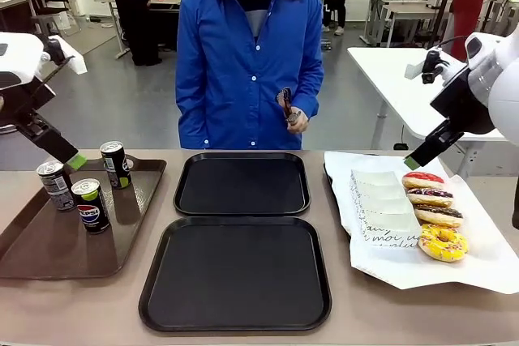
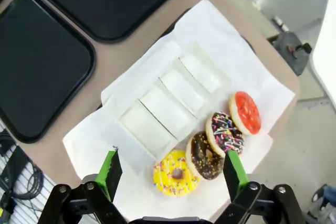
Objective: Set up donuts and drinks on trays.
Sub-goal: Pick up one Pepsi coke and place it on the Flat Tray.
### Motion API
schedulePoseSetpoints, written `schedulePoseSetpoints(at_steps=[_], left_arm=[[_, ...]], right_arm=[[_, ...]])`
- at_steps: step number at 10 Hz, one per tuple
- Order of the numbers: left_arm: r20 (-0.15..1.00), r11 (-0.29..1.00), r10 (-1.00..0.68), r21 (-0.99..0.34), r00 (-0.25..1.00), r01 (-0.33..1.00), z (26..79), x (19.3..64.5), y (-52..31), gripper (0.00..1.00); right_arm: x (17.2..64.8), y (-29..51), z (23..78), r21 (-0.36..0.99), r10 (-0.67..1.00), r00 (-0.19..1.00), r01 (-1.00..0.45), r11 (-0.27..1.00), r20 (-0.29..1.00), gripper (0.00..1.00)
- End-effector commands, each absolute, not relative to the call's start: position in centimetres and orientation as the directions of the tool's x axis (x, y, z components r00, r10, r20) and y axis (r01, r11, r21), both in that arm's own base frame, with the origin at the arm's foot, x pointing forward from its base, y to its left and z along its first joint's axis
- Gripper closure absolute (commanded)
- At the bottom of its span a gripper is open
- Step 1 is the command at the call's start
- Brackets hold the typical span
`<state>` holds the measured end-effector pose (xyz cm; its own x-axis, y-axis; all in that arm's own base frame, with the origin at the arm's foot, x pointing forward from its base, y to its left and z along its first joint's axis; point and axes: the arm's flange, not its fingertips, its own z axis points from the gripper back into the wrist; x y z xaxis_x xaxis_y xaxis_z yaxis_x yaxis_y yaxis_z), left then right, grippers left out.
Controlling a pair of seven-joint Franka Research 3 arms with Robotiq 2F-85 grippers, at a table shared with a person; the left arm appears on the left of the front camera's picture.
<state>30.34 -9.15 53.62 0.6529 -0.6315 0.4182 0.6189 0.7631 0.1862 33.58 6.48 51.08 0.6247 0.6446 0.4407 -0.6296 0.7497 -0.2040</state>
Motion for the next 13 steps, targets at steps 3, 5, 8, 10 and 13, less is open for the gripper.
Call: schedulePoseSetpoints(at_steps=[3, 5, 8, 10, 13], left_arm=[[0.488, 0.242, 0.086, -0.856, 0.869, 0.457, 56.4, 29.8, -2.4, 0.00], [0.397, 0.223, 0.187, -0.908, 0.899, 0.355, 55.4, 31.1, 0.8, 0.00], [0.266, 0.235, 0.268, -0.950, 0.926, 0.205, 52.9, 33.1, 4.7, 0.00], [0.242, 0.364, 0.278, -0.922, 0.930, 0.132, 52.1, 33.8, 7.1, 0.00], [0.222, 0.476, 0.351, -0.879, 0.910, 0.031, 51.8, 32.2, 10.7, 0.00]], right_arm=[[32.9, -1.6, 51.4, 0.679, 0.160, 0.810, -0.566, 0.468, 0.564, 0.00], [33.9, -7.7, 51.0, 0.799, -0.053, 0.834, -0.506, 0.326, 0.550, 0.00], [36.5, -16.0, 49.3, 0.908, -0.257, 0.875, -0.366, 0.203, 0.410, 0.00], [37.1, -19.6, 47.7, 0.933, -0.248, 0.922, -0.225, 0.280, 0.297, 0.00], [36.2, -23.4, 46.1, 0.907, -0.169, 0.951, -0.179, 0.382, 0.259, 0.00]])
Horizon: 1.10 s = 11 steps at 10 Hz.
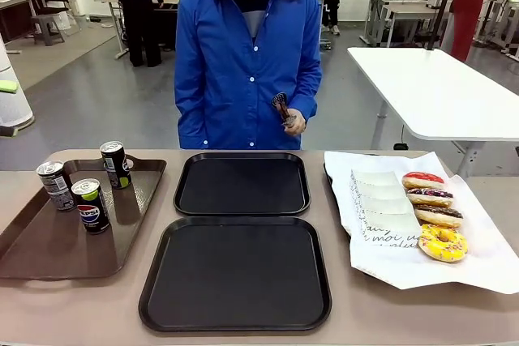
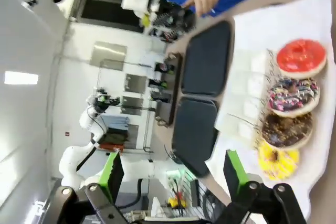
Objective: Set up donuts and drinks on trays.
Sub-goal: Pick up one Pepsi coke and place it on the Flat Tray.
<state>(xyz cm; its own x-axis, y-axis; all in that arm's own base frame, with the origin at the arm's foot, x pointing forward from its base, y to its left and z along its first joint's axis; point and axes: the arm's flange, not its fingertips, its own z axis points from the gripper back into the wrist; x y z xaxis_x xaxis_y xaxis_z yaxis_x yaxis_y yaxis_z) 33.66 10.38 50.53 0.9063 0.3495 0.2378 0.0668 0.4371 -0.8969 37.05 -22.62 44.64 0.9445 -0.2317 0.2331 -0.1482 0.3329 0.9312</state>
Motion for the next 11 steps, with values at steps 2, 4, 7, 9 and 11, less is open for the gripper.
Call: schedulePoseSetpoints(at_steps=[2, 4, 7, 9, 11], left_arm=[[0.223, 0.500, 0.386, -0.866, 0.895, 0.000, 52.2, 30.6, 13.0, 0.00], [0.225, 0.547, 0.411, -0.836, 0.884, -0.041, 52.5, 29.1, 15.1, 0.00], [0.226, 0.581, 0.424, -0.811, 0.877, -0.072, 52.7, 27.9, 16.3, 0.00], [0.246, 0.573, 0.430, -0.818, 0.869, -0.052, 52.3, 28.4, 16.4, 0.00], [0.246, 0.573, 0.430, -0.818, 0.869, -0.052, 52.3, 28.4, 16.4, 0.00]], right_arm=[[34.1, -25.7, 45.9, 0.910, -0.154, 0.968, -0.123, 0.395, 0.197, 0.00], [31.3, -27.7, 46.3, 0.908, -0.159, 0.972, -0.096, 0.409, 0.174, 0.00], [29.3, -28.4, 47.0, 0.901, -0.149, 0.975, -0.085, 0.426, 0.163, 0.00], [29.4, -28.9, 46.7, 0.909, -0.185, 0.972, -0.059, 0.413, 0.147, 0.00], [29.4, -28.9, 46.7, 0.909, -0.185, 0.972, -0.059, 0.413, 0.147, 0.00]])
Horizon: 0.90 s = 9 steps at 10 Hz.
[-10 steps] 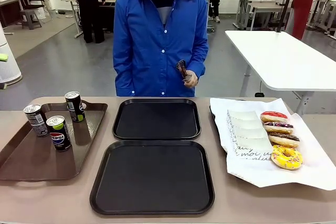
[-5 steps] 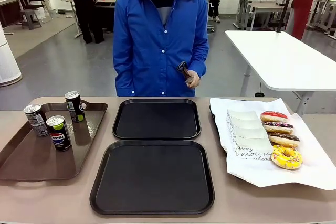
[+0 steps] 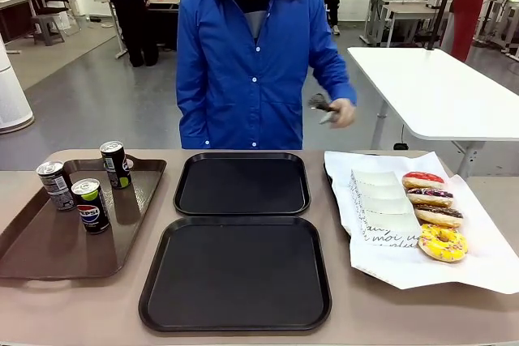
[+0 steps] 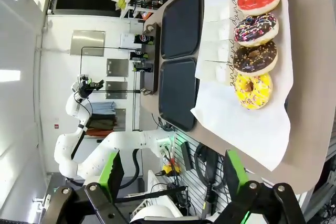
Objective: Set up donuts and drinks on trays.
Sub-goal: Pick up one Pepsi coke and place it on the Flat Tray.
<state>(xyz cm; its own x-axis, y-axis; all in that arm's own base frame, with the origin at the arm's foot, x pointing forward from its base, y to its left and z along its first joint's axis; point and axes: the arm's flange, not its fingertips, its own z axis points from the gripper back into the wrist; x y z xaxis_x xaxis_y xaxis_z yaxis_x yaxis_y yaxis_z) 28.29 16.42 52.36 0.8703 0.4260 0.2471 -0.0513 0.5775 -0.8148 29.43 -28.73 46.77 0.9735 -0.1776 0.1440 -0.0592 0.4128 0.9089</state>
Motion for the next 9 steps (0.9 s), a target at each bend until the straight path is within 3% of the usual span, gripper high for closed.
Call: schedulePoseSetpoints(at_steps=[1, 9], left_arm=[[0.246, 0.573, 0.430, -0.818, 0.869, -0.052, 52.30, 28.37, 16.43, 0.00], [0.246, 0.573, 0.430, -0.818, 0.869, -0.052, 52.30, 28.37, 16.43, 0.00]], right_arm=[[29.40, -28.91, 46.71, 0.909, -0.185, 0.972, -0.059, 0.413, 0.147, 0.00], [29.40, -28.91, 46.71, 0.909, -0.185, 0.972, -0.059, 0.413, 0.147, 0.00]])
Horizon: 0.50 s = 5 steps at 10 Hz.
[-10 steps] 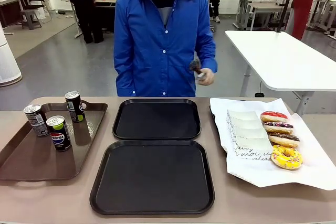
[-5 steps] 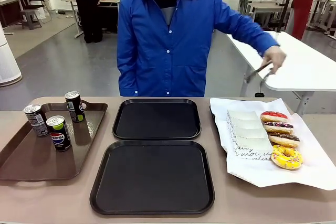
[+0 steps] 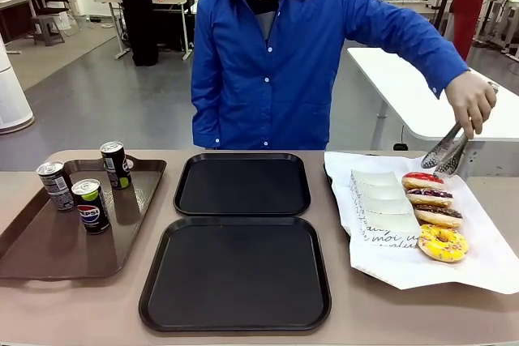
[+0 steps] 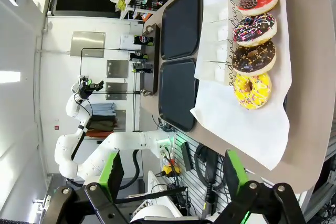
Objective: Set up donuts and drinks on trays.
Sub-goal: Pick up one Pepsi coke and place it on the Flat Tray.
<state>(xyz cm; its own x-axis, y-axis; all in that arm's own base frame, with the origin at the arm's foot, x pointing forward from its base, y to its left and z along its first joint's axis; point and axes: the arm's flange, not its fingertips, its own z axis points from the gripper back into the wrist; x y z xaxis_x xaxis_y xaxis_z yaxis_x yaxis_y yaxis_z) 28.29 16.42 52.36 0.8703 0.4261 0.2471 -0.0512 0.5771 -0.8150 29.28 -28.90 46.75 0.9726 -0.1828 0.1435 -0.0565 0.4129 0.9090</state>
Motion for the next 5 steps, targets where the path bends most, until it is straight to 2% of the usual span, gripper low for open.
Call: schedulePoseSetpoints(at_steps=[1, 5], left_arm=[[0.246, 0.573, 0.430, -0.818, 0.869, -0.052, 52.30, 28.37, 16.43, 0.00], [0.246, 0.573, 0.430, -0.818, 0.869, -0.052, 52.30, 28.37, 16.43, 0.00]], right_arm=[[29.40, -28.91, 46.71, 0.909, -0.185, 0.972, -0.059, 0.413, 0.147, 0.00], [29.40, -28.91, 46.71, 0.909, -0.185, 0.972, -0.059, 0.413, 0.147, 0.00]])
